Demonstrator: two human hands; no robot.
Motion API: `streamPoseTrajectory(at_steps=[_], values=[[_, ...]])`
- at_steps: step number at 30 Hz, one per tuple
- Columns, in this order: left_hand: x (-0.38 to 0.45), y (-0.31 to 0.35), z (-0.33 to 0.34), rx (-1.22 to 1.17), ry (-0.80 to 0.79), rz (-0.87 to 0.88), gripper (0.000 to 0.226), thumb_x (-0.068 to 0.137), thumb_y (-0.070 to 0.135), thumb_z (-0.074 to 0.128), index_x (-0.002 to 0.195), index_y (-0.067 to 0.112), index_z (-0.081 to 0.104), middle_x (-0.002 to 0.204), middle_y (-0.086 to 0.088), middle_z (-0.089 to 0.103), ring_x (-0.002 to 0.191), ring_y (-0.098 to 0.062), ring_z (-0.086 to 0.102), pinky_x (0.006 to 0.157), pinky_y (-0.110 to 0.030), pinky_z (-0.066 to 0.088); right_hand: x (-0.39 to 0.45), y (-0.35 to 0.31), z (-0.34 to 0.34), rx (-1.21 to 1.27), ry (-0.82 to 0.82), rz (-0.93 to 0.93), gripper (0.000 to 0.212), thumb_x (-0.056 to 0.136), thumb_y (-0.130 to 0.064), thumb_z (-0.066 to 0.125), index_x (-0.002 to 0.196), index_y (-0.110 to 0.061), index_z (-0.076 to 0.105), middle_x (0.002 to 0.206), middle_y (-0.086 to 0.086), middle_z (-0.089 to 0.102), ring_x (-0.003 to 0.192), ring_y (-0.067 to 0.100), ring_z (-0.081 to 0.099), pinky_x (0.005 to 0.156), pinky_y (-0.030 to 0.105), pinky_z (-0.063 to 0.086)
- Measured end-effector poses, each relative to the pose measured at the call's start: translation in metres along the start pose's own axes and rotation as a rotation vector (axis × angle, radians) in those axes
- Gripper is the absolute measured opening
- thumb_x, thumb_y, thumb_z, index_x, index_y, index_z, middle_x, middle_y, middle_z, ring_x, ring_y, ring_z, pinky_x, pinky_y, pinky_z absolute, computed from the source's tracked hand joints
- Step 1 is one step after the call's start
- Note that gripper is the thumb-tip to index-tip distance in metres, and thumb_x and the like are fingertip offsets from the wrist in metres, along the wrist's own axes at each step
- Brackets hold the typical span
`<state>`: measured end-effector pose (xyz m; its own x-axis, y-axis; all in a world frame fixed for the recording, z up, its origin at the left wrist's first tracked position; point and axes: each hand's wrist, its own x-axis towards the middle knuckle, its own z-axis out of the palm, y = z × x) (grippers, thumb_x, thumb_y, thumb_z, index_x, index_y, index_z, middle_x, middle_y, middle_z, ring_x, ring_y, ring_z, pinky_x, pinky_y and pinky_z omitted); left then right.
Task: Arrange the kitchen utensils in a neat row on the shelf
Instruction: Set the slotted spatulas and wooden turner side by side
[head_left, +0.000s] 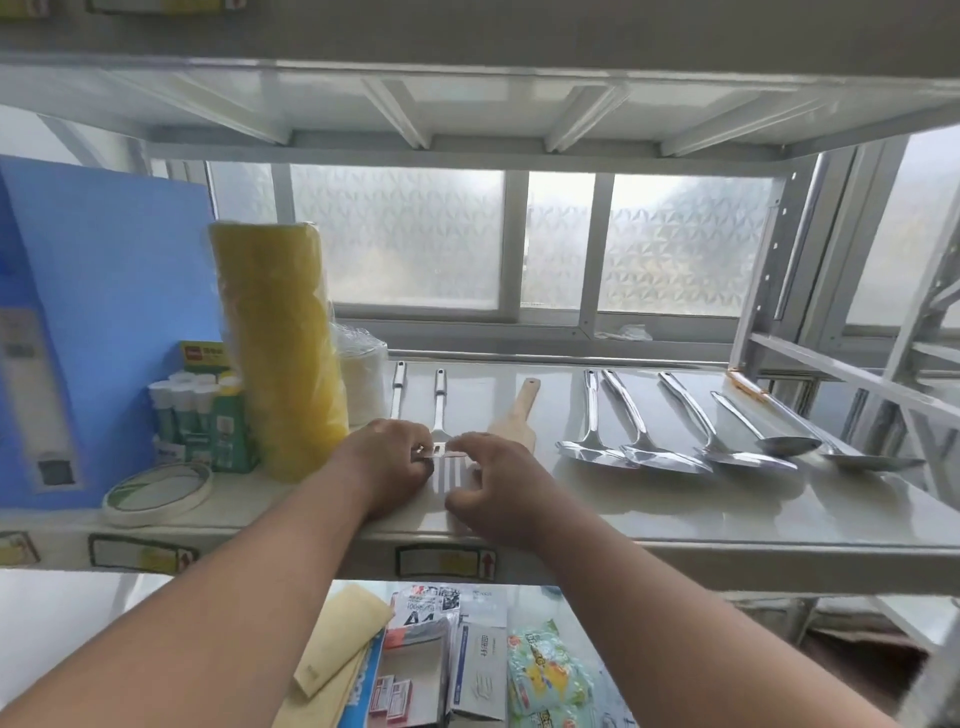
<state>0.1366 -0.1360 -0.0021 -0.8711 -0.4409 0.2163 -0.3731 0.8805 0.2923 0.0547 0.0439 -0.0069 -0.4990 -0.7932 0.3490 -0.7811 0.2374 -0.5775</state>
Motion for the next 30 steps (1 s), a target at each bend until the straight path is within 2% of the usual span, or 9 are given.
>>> streamPoseTrajectory(at_steps=[2, 5, 9, 14, 17, 20, 23, 26, 30], values=[[0.007, -0.001, 0.005, -0.018, -0.003, -0.009, 0.027, 0.09, 0.04, 0.053, 0.109, 0.035, 0.071, 0.115, -0.001, 0.068, 0.109, -0.026, 0.062, 0.095, -0.04, 0.052, 0.003, 0.003, 0.002, 0.011, 0.004, 0.031, 0.051, 0.082, -0.027, 0.066, 0.132, -0.024, 0.062, 0.111, -0.002, 0.062, 0.094, 0.011, 0.051, 0.091, 0.025, 0.045], [0.014, -0.006, 0.012, -0.065, -0.001, 0.023, 0.023, 0.086, 0.046, 0.049, 0.094, 0.037, 0.069, 0.1, 0.004, 0.066, 0.097, -0.022, 0.063, 0.087, -0.039, 0.053, 0.003, 0.005, 0.003, 0.024, 0.002, 0.05, 0.052, 0.085, -0.026, 0.066, 0.136, -0.022, 0.06, 0.107, -0.001, 0.06, 0.096, 0.016, 0.053, 0.091, 0.024, 0.043], [0.012, -0.012, 0.018, -0.114, 0.082, 0.065, 0.027, 0.082, 0.043, 0.053, 0.094, 0.033, 0.074, 0.09, 0.011, 0.075, 0.089, -0.015, 0.068, 0.086, -0.039, 0.057, 0.0, 0.002, 0.001, 0.023, 0.026, 0.04, 0.048, 0.085, -0.029, 0.064, 0.132, -0.022, 0.061, 0.125, 0.005, 0.064, 0.115, 0.021, 0.057, 0.104, 0.034, 0.046], [0.004, -0.007, 0.015, -0.147, 0.159, 0.059, 0.029, 0.073, 0.045, 0.064, 0.097, 0.037, 0.079, 0.097, 0.01, 0.08, 0.095, -0.019, 0.071, 0.09, -0.037, 0.056, -0.01, -0.002, -0.003, 0.014, 0.071, 0.025, 0.052, 0.085, -0.029, 0.064, 0.136, -0.019, 0.059, 0.133, 0.006, 0.061, 0.123, 0.021, 0.055, 0.109, 0.035, 0.044], [0.0, -0.004, 0.013, -0.142, 0.201, 0.05, 0.027, 0.073, 0.043, 0.071, 0.097, 0.035, 0.08, 0.103, 0.005, 0.08, 0.102, -0.024, 0.071, 0.095, -0.039, 0.055, -0.028, -0.007, -0.01, 0.043, 0.158, -0.018, 0.048, 0.082, -0.022, 0.064, 0.13, -0.015, 0.062, 0.125, 0.006, 0.064, 0.112, 0.021, 0.06, 0.101, 0.039, 0.051], [-0.005, 0.004, 0.008, -0.121, 0.207, 0.108, 0.033, 0.074, 0.042, 0.076, 0.105, 0.03, 0.082, 0.112, 0.003, 0.08, 0.107, -0.024, 0.072, 0.1, -0.04, 0.054, -0.067, -0.009, -0.013, 0.121, 0.204, -0.084, 0.048, 0.081, -0.015, 0.065, 0.129, -0.019, 0.062, 0.126, -0.001, 0.062, 0.104, 0.013, 0.06, 0.094, 0.03, 0.053], [-0.017, 0.008, 0.001, -0.144, 0.192, 0.212, 0.051, 0.074, 0.048, 0.071, 0.121, 0.029, 0.08, 0.124, 0.004, 0.078, 0.116, -0.017, 0.068, 0.108, -0.038, 0.05, -0.111, -0.002, -0.02, 0.14, 0.254, -0.07, 0.052, 0.083, -0.012, 0.064, 0.133, -0.022, 0.06, 0.129, -0.01, 0.059, 0.11, -0.001, 0.054, 0.099, 0.019, 0.047], [-0.029, 0.02, 0.001, -0.133, 0.165, 0.29, 0.062, 0.077, 0.059, 0.064, 0.131, 0.03, 0.075, 0.133, 0.005, 0.074, 0.126, -0.016, 0.064, 0.116, -0.045, 0.045, -0.136, 0.016, -0.039, 0.055, 0.308, -0.017, 0.05, 0.084, -0.016, 0.065, 0.134, -0.024, 0.061, 0.127, -0.014, 0.06, 0.112, -0.002, 0.052, 0.104, 0.021, 0.045], [-0.043, 0.059, 0.01, -0.125, 0.138, 0.367, 0.068, 0.079, 0.063, 0.058, 0.134, 0.027, 0.074, 0.136, -0.001, 0.073, 0.128, -0.022, 0.065, 0.114, -0.046, 0.046, -0.153, 0.036, -0.067, -0.04, 0.327, 0.061, 0.051, 0.084, -0.017, 0.067, 0.134, -0.022, 0.062, 0.13, -0.011, 0.061, 0.115, 0.001, 0.053, 0.106, 0.028, 0.046]])
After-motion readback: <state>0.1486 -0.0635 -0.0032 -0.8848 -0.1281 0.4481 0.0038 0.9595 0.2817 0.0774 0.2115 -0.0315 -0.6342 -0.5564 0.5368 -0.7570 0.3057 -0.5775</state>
